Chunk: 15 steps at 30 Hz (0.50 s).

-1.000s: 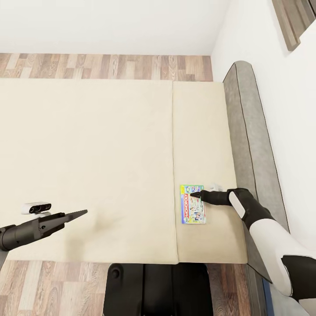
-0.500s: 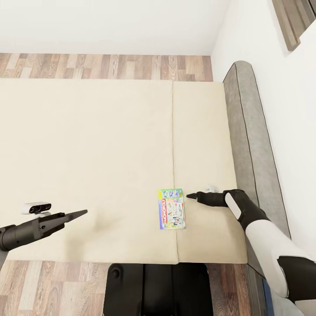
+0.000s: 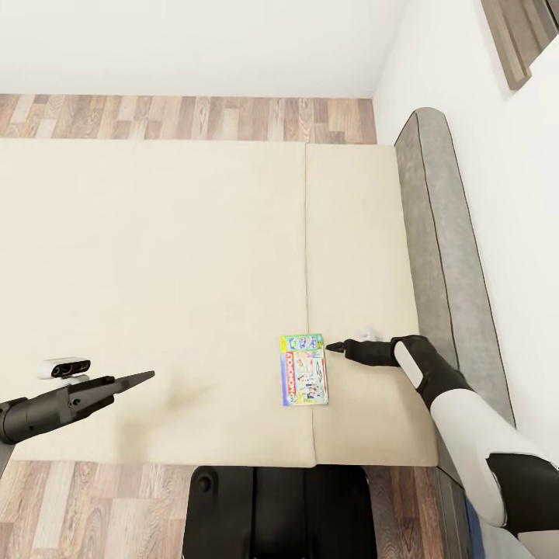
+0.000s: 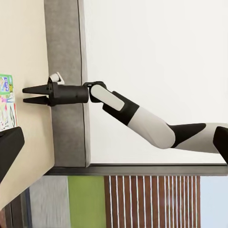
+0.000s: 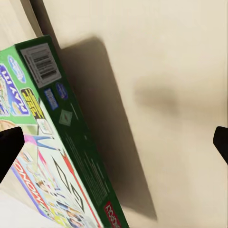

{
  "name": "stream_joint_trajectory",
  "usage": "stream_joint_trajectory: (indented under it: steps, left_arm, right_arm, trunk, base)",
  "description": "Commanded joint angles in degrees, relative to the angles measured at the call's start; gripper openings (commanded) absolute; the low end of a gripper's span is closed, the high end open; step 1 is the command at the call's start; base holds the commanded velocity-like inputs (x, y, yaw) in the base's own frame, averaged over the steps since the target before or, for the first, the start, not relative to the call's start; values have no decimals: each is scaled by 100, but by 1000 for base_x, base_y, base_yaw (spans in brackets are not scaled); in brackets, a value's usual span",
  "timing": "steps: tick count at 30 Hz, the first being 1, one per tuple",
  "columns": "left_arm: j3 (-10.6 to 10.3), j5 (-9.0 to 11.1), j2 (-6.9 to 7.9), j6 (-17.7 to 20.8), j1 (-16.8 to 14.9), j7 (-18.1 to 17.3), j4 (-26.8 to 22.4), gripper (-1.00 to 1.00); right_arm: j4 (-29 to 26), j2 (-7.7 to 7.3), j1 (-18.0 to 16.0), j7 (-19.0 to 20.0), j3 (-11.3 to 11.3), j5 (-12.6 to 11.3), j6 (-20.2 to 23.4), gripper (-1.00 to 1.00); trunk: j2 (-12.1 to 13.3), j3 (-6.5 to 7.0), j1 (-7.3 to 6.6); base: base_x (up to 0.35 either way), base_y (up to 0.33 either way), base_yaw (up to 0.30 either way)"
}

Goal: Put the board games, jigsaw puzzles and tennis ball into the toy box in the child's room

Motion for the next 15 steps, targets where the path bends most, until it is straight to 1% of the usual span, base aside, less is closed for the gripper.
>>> stream_joint_trajectory:
  steps: [1, 7, 15]
  left_arm:
    - [0, -3, 2, 61, -1, -21, -2, 100]
    - [1, -4, 2, 61, -1, -21, -2, 100]
    - [-2, 2, 2, 61, -1, -21, -2, 100]
  right_arm:
    - [-4, 7, -3, 5, 4, -13, 33, 100]
    - [6, 44, 0, 0, 4, 0, 54, 100]
    - [27, 59, 8, -3, 0, 6, 66, 100]
  trunk:
    - [-9, -6, 3]
    - [-9, -6, 3]
    - [-9, -6, 3]
  base:
    - [0, 0, 0]
    - [0, 0, 0]
    - [0, 0, 0]
